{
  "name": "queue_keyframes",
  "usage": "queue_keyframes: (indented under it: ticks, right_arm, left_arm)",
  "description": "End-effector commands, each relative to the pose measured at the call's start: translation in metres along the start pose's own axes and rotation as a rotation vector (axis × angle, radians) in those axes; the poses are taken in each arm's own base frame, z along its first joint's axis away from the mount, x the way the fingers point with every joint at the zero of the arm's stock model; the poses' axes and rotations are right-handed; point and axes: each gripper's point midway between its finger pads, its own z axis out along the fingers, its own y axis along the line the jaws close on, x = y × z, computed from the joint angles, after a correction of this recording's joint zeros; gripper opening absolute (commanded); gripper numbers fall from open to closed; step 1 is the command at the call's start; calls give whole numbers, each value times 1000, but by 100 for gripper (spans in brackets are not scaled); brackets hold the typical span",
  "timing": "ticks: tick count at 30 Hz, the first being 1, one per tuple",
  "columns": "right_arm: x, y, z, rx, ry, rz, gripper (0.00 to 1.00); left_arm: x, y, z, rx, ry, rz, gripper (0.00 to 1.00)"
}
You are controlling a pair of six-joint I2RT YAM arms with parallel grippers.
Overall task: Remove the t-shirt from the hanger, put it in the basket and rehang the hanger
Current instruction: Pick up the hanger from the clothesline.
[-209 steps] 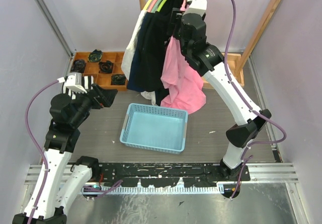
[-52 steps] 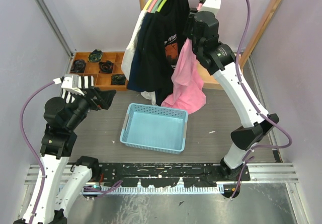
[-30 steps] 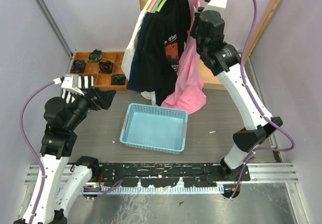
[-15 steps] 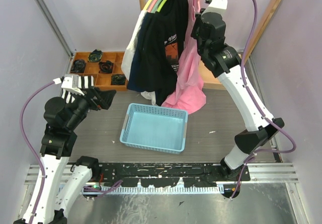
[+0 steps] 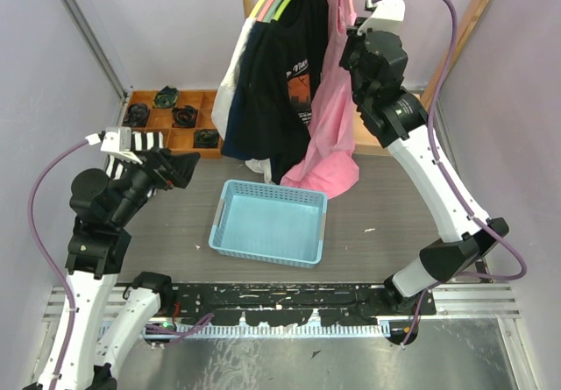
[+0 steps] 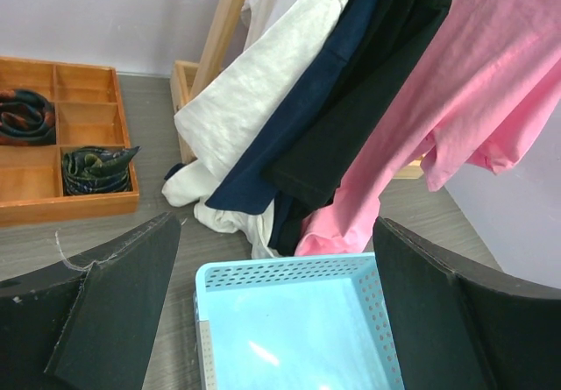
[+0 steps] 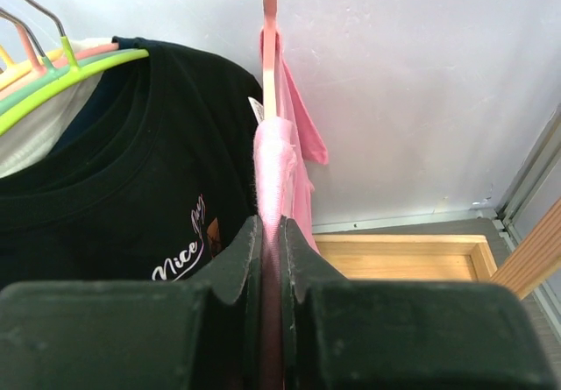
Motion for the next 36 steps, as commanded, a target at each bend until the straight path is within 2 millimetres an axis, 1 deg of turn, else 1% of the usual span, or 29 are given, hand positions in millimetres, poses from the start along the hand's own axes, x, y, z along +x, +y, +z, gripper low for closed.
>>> queue_keyframes:
  ticks: [1,5,10,15,19,21,27,31,36]
  right_arm:
    - [-82,-10,-26,-29,-223,108,0]
    - [-86,-12,-32,-33,-237,114,1]
    - [-82,-17,-43,-44,-227,125,1]
    - [-60,-25,-56,-47,-182,130,1]
    - [-45,-32,-74,-70,-164,148,1]
    - [-41,-36,-85,-87,-161,159,1]
    - [-19,-42,-113,-124,-135,175,1]
    - [-5,-45,-128,-142,-118,178,1]
    - [11,-48,-140,-162,-100,182,1]
  left_arm:
    - [-27,-17,-6,45,-63,1,99]
    - [-35,-25,-7,72,-75,-7,99]
    - [-42,-33,-10,99,-87,-7,99]
    - [-48,-46,-12,158,-85,-9,99]
    - [-50,-56,-11,209,-80,-22,100]
    - [-50,-59,-9,230,-71,-28,99]
    - [-51,-69,-1,286,-49,-48,97]
    - [-53,-74,3,308,-34,-45,97]
    - [-47,-83,19,329,4,-28,98]
